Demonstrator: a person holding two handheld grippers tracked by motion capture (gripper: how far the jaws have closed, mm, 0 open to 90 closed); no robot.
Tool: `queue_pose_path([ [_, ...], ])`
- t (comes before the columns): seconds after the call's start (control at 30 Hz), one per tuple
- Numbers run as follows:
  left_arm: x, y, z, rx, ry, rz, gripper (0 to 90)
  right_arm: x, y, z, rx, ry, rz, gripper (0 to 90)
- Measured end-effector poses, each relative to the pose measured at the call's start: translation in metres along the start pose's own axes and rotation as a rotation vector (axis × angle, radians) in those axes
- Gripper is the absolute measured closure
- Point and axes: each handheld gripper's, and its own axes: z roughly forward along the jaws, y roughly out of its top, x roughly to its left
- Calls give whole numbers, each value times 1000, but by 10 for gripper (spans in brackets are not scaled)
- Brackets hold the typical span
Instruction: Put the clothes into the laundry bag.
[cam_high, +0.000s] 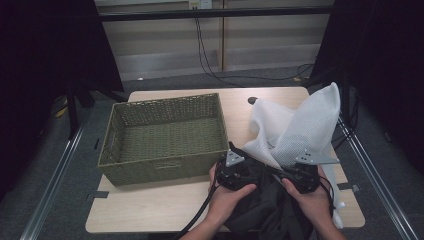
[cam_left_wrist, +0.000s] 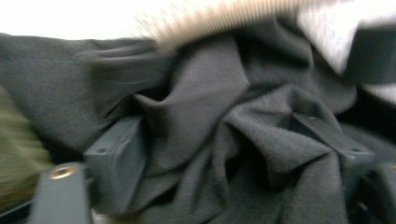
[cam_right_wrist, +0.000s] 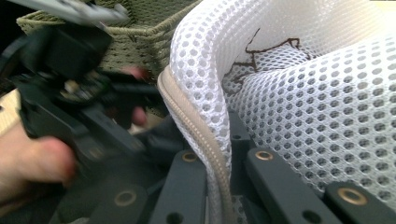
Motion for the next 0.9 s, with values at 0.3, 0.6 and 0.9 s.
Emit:
queue_pose_path([
  [0.3,-17,3,-4,-77,-288,52,839,3,13,-8,-98,93,-39,887],
  [0.6,-7,1,16,-78,15,-63,832,14,11,-13,-84,182,-55,890],
  [0.9,-14,1,-16,-79,-37,57,368,-12,-6,-6,2,51,29,892],
])
